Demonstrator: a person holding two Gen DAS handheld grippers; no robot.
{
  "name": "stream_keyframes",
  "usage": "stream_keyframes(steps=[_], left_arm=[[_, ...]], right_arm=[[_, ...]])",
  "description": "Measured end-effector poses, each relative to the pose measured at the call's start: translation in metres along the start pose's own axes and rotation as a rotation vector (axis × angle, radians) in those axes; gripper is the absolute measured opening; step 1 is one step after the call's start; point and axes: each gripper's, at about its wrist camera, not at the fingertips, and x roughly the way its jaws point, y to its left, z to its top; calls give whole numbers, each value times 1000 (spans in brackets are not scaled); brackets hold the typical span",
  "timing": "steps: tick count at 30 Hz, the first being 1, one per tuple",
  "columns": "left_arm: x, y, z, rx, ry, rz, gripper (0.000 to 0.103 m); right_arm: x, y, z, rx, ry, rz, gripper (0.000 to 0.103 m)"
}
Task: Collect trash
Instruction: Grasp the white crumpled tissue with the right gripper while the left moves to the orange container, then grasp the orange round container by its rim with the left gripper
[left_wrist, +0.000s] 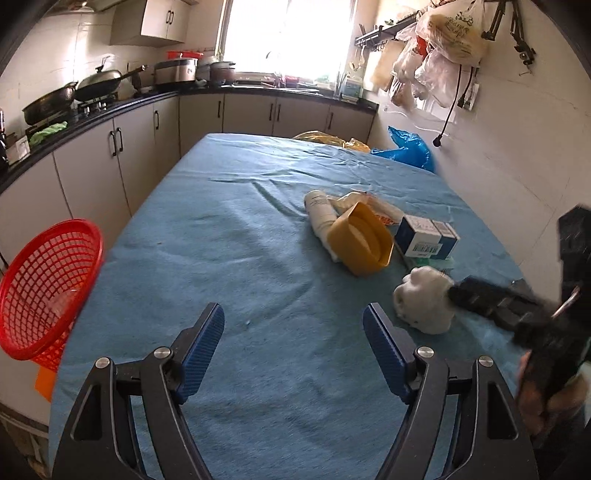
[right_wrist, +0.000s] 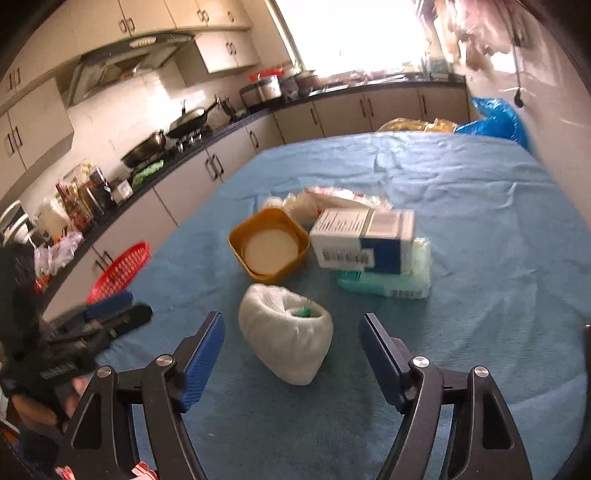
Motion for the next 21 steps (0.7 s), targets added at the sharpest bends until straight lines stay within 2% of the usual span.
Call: stream_keyframes(steps=[4,7,10,13,16,21], left_arm=[[12,-5,16,-20,32,-23,77],[23,-8,28,-42,50,-39,77],[35,-14,40,-64,61,-52,77],[49,-19,49,-89,71,-57,77],[66,-24,57,-103,94,-40,77],[93,-35,67,-94,128,-19,61]], right_arm=[[10,1,-3,-23,18,6,78],[14,2,-6,-24,34,25,41],[7,-4,-6,8,-3,38,36],[-3,-15,-8,63,-51,25,36],[-3,-24,-7,111,-50,14,36],[0,-27,-6,137,-34,23,36]])
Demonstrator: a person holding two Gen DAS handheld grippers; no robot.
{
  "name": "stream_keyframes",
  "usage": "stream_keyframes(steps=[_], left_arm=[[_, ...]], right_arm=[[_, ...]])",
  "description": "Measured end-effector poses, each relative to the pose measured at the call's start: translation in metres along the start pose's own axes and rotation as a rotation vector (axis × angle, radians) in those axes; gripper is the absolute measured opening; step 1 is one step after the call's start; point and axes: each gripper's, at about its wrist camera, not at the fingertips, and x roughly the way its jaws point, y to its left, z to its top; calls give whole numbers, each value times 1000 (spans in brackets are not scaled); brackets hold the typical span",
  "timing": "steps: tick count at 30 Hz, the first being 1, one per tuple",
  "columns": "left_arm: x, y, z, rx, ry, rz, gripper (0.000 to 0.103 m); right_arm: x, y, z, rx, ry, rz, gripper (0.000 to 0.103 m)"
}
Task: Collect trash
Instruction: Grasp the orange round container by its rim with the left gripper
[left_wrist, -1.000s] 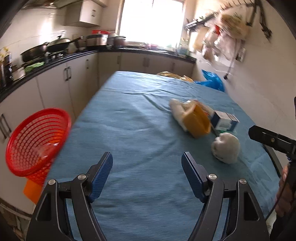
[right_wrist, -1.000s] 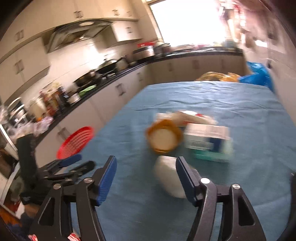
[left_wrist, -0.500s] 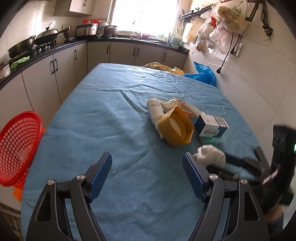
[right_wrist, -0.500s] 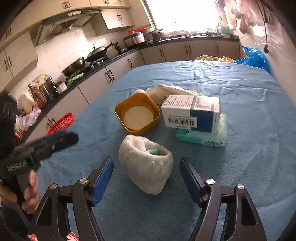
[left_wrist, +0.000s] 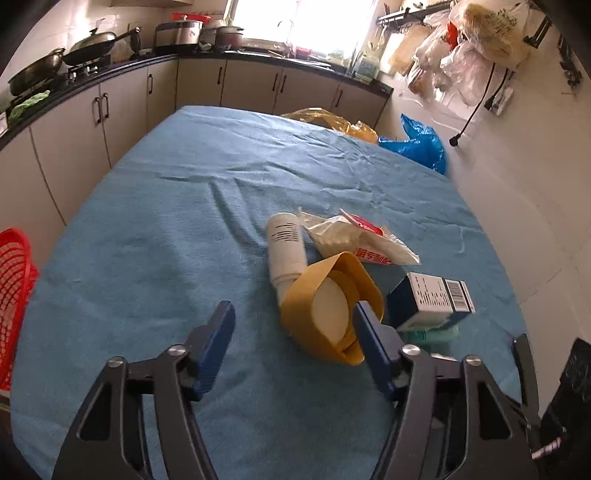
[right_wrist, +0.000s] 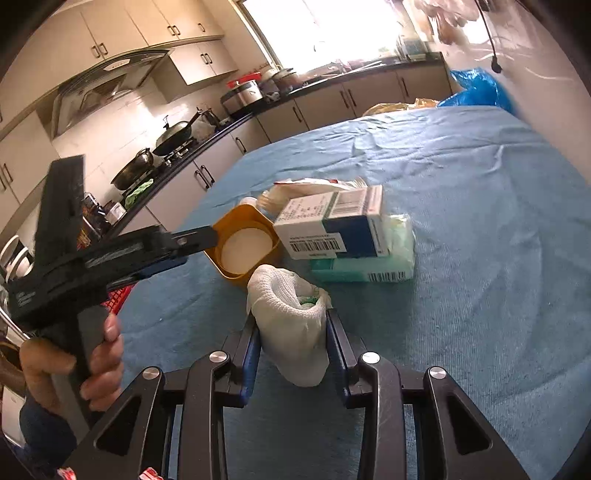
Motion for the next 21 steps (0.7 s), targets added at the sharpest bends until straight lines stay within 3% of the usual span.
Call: stream_keyframes(steps=[2,4,5,10,15,21], left_arm=[[12,-4,1,15,21,25,51],[20,-7,-1,19,38,16,33],[23,-8,-2,23,45,19,30],[17,-7,-12,47,4,25,24],[-14,2,-27,54,-71,0,18],[-42,17,-52,52,-127,13,18]], right_arm=[[-2,1,0,-3,-7,-1,36],[-3,0,-1,1,-10,4,36],[-2,-1,-2,3,-9,6,36],[-6,-1,-6,-1,-14,8,36],[-7,1,-8,-16,-19,8,36],[-9,10,-10,-46,-27,7,36]])
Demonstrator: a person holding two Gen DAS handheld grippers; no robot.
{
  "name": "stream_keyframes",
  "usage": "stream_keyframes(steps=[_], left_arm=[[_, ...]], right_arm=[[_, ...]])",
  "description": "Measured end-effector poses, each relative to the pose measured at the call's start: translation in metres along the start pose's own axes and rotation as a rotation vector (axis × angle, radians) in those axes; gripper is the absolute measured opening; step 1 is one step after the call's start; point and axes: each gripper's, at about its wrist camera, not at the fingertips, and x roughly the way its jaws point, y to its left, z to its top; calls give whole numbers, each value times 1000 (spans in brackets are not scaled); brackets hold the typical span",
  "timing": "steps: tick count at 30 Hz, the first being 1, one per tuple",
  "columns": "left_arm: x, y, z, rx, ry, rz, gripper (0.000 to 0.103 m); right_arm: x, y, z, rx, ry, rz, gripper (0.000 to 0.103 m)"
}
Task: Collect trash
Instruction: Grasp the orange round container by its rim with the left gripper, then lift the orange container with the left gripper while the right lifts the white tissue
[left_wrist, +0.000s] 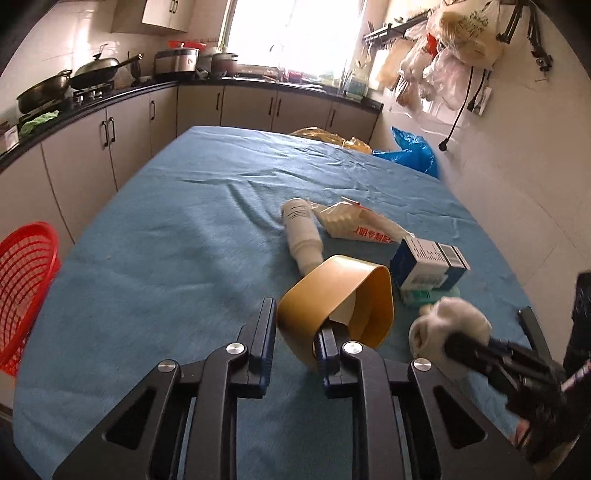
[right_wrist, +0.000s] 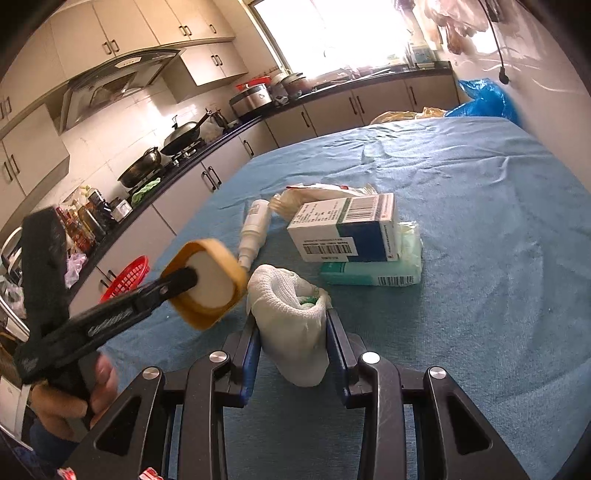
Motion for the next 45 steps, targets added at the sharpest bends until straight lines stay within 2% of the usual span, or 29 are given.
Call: stream_keyframes(steps=[6,17,33,45], left_arm=[[-11,3,-9,27,-23,3,18],[2,-12,-13,87,60,-49,18],[-31,-4,-10,61,-51,-18,17],[-45,9,-14,63,-85,27,17]], right_arm=[[1,3,2,-7,1,-1,36],[1,3,2,-9,2,3,36],[-1,7,2,-20,-17,-21,36],[-5,34,1,-74,-15,-14,36]])
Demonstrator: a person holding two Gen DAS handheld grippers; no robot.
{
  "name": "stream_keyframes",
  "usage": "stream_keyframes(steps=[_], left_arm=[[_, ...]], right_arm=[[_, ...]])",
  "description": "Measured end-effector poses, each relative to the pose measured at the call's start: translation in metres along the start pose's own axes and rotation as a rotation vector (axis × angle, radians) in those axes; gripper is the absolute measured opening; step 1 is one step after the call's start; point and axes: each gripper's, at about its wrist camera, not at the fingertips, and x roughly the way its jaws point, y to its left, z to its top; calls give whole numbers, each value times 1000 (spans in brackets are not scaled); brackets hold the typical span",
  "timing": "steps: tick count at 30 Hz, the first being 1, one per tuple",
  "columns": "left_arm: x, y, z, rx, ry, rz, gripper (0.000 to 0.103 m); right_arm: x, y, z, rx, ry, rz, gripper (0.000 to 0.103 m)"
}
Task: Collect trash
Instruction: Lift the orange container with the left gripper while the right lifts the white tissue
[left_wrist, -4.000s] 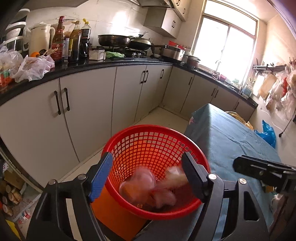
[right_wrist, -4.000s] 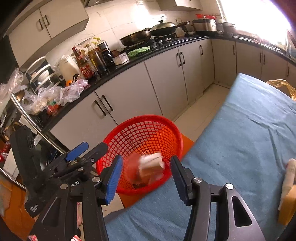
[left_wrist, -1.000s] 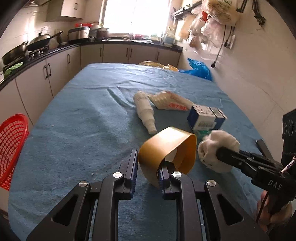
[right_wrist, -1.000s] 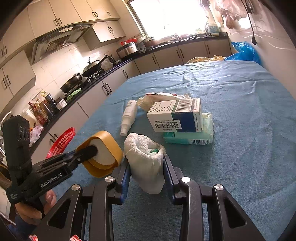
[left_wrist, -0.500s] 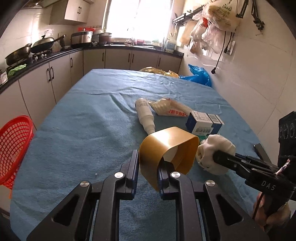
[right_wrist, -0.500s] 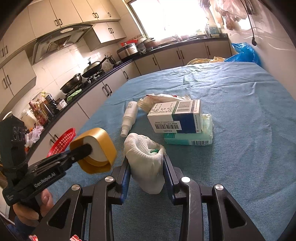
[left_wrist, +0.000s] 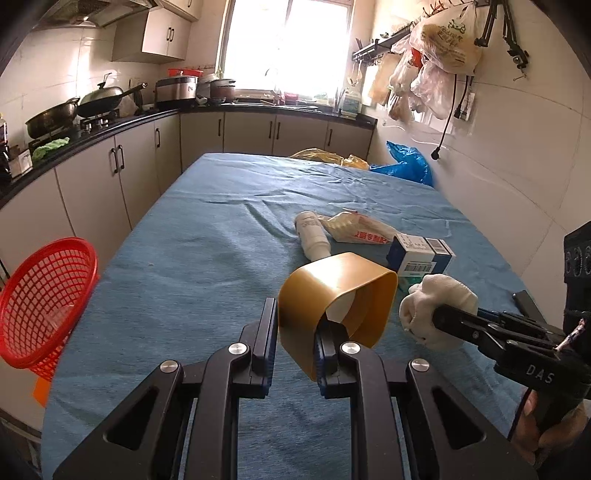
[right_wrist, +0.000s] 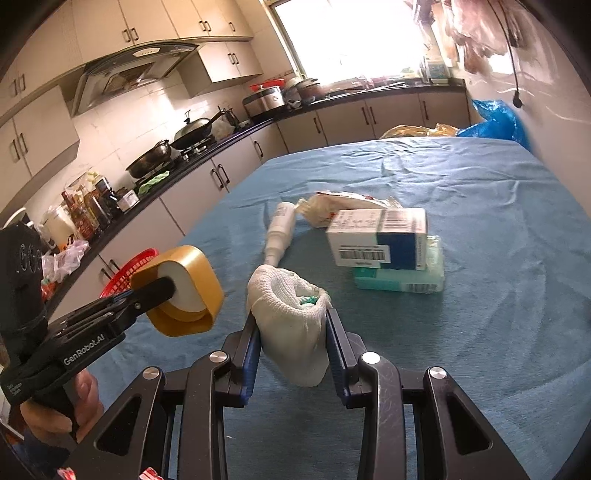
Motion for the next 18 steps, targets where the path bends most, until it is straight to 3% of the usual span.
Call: stream_keyframes(steps=[18], left_arm=[[-1,9,-6,-18,1,38,17]], right_arm=[[4,11,-2,-18,21,12,36]])
